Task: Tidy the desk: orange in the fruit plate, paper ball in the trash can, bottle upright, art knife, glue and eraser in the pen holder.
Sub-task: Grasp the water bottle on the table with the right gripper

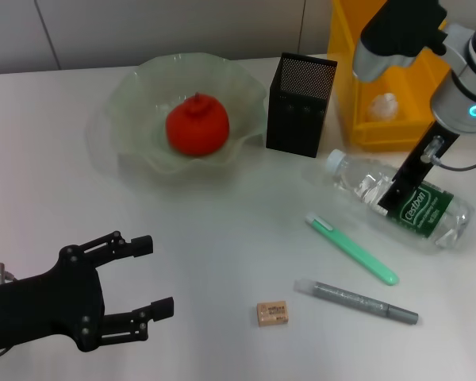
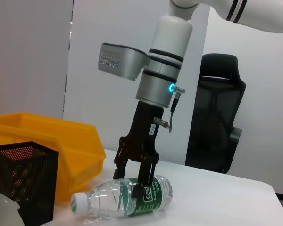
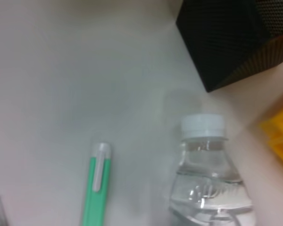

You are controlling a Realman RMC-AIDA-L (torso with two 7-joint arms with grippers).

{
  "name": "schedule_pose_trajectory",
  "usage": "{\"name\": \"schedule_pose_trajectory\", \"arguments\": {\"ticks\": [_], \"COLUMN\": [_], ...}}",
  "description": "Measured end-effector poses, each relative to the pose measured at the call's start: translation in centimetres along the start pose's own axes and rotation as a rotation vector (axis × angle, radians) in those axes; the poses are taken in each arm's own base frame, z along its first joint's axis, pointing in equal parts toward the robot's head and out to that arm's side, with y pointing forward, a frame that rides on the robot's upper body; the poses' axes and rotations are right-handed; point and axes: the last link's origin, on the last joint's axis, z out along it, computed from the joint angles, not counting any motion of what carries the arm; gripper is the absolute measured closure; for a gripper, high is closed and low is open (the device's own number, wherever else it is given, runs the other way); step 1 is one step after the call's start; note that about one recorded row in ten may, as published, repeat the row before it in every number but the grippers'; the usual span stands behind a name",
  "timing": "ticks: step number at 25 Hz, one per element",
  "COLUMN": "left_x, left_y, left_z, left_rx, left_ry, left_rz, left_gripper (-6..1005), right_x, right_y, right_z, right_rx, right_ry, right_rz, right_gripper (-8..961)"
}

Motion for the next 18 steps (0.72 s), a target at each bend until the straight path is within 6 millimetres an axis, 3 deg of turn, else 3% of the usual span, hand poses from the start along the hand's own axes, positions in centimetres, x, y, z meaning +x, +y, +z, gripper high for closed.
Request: {"name": "schedule_pose_trajectory", "arguments": {"ticks": [18], "left_x": [0.2], "left_y": [-0.2], "left_z": [0.1], "left_rx": [0.004], "left_ry": [0.003], "left_rz": [0.0], "left_gripper": [139], "right_x": [0.1], "right_y": [0.4], "right_z": [2.5], "right_rx": [-0.007], "right_ry": [0.047], "right_rz": [-0.024], "right_gripper": [156]}}
